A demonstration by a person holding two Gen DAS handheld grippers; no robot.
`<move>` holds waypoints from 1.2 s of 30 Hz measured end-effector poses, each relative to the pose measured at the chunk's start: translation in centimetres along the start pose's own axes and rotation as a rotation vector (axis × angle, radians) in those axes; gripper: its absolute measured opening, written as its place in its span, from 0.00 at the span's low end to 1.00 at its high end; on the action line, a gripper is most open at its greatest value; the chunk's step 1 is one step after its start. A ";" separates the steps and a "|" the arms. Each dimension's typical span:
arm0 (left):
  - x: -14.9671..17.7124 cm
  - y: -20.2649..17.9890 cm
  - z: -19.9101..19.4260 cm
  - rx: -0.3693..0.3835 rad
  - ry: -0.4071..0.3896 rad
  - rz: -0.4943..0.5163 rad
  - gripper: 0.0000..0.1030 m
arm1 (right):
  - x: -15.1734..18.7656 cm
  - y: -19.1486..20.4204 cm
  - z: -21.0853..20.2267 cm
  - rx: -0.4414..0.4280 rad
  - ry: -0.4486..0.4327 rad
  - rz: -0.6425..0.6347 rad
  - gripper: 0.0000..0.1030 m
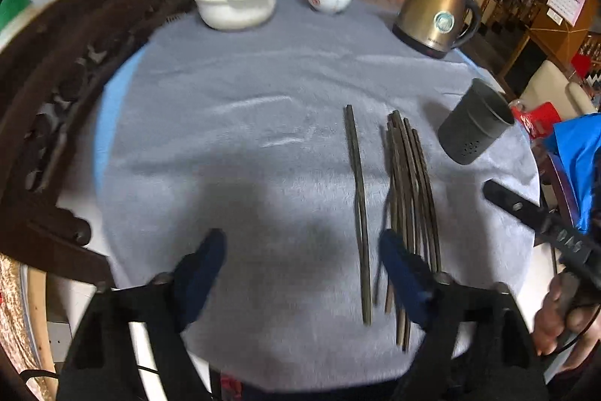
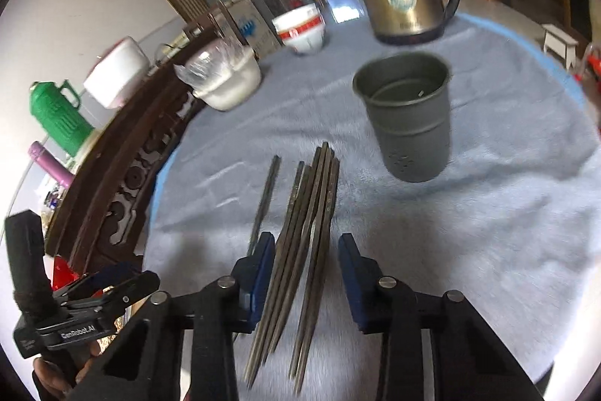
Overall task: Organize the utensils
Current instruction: 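Close the left tool on one chopstick while the right tool grasps another chopstick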
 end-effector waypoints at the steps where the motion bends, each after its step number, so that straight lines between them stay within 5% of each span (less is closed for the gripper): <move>1: -0.3 -0.2 0.8 0.015 0.013 -0.002 0.67 | 0.1 -0.1 1.4 0.016 0.018 -0.006 0.34; 9: -3.4 -2.5 7.8 0.137 0.133 -0.049 0.64 | -0.5 -2.4 7.4 0.096 0.092 0.036 0.26; 19: -4.7 -3.8 14.0 0.142 0.232 -0.075 0.62 | -1.3 -3.1 10.6 0.169 0.138 0.059 0.22; 26: -5.6 -4.6 15.9 0.129 0.231 -0.040 0.34 | -2.3 -2.7 12.3 0.209 0.182 0.019 0.22; 28: -5.5 -4.4 15.9 0.131 0.231 -0.032 0.10 | -2.6 -2.6 12.6 0.212 0.187 -0.003 0.22; 31: -5.4 -4.4 15.9 0.139 0.227 -0.019 0.08 | -2.6 -2.1 12.6 0.179 0.185 -0.027 0.06; 36: -5.7 -3.8 14.6 0.144 0.191 -0.011 0.07 | -2.8 -2.0 11.2 0.169 0.158 -0.045 0.05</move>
Point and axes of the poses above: each gripper's, at about its wrist camera, not at the fingertips, and z roughly the way its jaws point, y to its left, x to its underside, the point moved 10 cm from there along z, roughly the way its jaws point, and after that the axes turned 14 degrees about -y, right-handed, at the moved point
